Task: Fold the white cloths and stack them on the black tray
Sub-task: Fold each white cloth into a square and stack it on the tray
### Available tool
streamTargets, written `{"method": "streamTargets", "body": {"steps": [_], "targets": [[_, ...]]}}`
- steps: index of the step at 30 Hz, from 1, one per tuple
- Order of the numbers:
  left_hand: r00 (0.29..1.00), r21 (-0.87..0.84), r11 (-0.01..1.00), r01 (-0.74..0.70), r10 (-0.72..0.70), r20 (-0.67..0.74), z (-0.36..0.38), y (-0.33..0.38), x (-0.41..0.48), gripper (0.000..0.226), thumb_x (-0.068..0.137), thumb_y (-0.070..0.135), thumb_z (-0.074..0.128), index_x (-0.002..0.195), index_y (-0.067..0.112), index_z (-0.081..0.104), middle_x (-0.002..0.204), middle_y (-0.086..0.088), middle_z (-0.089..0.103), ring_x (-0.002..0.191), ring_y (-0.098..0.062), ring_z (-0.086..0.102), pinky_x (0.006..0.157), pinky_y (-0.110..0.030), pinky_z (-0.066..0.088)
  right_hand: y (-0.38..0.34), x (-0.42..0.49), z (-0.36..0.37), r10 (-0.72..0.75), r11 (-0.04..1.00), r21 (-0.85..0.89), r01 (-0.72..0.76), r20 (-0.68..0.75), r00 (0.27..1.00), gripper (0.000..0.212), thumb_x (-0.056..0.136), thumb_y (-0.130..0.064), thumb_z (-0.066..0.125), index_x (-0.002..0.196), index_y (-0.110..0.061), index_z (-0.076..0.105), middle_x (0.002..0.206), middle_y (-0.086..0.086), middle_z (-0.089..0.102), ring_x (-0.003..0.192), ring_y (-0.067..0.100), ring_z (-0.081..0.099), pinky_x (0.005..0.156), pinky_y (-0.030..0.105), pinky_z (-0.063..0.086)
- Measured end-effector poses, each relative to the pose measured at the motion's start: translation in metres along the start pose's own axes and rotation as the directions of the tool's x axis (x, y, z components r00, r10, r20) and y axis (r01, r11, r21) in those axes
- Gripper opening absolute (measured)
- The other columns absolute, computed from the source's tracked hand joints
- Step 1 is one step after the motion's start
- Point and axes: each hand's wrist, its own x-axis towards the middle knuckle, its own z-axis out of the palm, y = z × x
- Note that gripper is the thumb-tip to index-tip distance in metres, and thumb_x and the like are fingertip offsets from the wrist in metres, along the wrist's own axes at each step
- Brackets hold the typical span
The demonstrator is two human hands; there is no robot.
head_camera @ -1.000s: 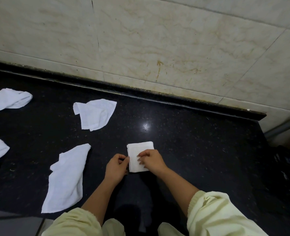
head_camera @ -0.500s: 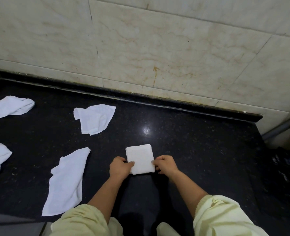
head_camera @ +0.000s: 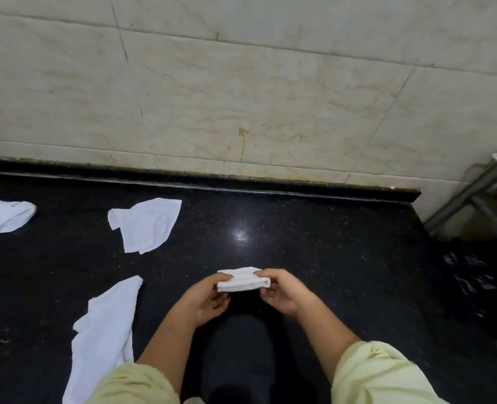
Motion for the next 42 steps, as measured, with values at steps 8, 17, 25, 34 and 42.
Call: {"method": "streamTargets", "body": {"steps": [8, 17, 25, 34, 42], "targets": [[0.980, 0.052, 0.999, -0.016, 0.005, 0.198, 0.052, 0.014, -0.001, 0.013, 0.083, 0.008, 0.062, 0.096, 0.008, 0.063, 0.074, -0.005, 0.061, 0.067, -0.013, 0.055, 0.056, -0.022, 0.056, -0.009, -0.028, -0.045, -0.059, 0.993, 0.102, 0.052, 0.074, 0.996, 0.024, 0.087, -0.009, 0.066, 0.110, -0.002, 0.069, 0.084, 0.005, 0.071, 0.059, 0.007, 0.063, 0.052, 0.014, 0.051], [0.916, 0.256, 0.963, -0.090, -0.021, 0.401, 0.153, -0.015, -0.017, 0.015, 0.086, 0.007, 0.058, 0.099, 0.010, 0.062, 0.082, -0.005, 0.068, 0.076, -0.015, 0.063, 0.063, -0.024, 0.056, -0.016, -0.087, -0.142, -0.160, 0.971, 0.191, 0.143, 0.077, 0.984, 0.023, 0.086, -0.011, 0.066, 0.107, -0.003, 0.071, 0.075, 0.005, 0.069, 0.051, 0.008, 0.060, 0.045, 0.014, 0.049], [0.820, 0.416, 0.845, -0.337, 0.045, 0.571, 0.274, -0.072, -0.051, 0.044, 0.075, 0.013, 0.068, 0.118, 0.021, 0.061, 0.104, -0.003, 0.070, 0.091, -0.015, 0.065, 0.082, -0.030, 0.050, -0.037, -0.136, -0.251, -0.225, 0.962, 0.152, 0.227, -0.036, 0.974, 0.037, 0.088, -0.031, 0.062, 0.117, -0.010, 0.067, 0.111, 0.006, 0.072, 0.095, 0.019, 0.068, 0.070, 0.028, 0.051], [0.733, 0.459, 0.711, -0.533, 0.116, 0.670, 0.394, -0.120, -0.087, 0.040, 0.088, 0.022, 0.063, 0.124, 0.037, 0.057, 0.120, 0.001, 0.068, 0.103, -0.014, 0.066, 0.077, -0.027, 0.053, -0.101, -0.223, -0.364, -0.418, 0.873, 0.213, 0.439, -0.140, 0.898, 0.021, 0.086, -0.010, 0.059, 0.106, -0.004, 0.062, 0.106, 0.013, 0.067, 0.095, 0.027, 0.065, 0.081, 0.041, 0.055], [0.665, 0.421, 0.660, -0.622, 0.160, 0.730, 0.518, -0.099, -0.092, 0.030, 0.089, 0.022, 0.059, 0.115, 0.037, 0.062, 0.099, 0.005, 0.071, 0.077, -0.009, 0.066, 0.067, -0.024, 0.052, -0.201, -0.289, -0.430, -0.620, 0.760, 0.090, 0.643, -0.198, 0.760, 0.009, 0.088, -0.007, 0.056, 0.092, -0.008, 0.063, 0.089, 0.007, 0.062, 0.080, 0.021, 0.061, 0.071, 0.033, 0.050]]}}
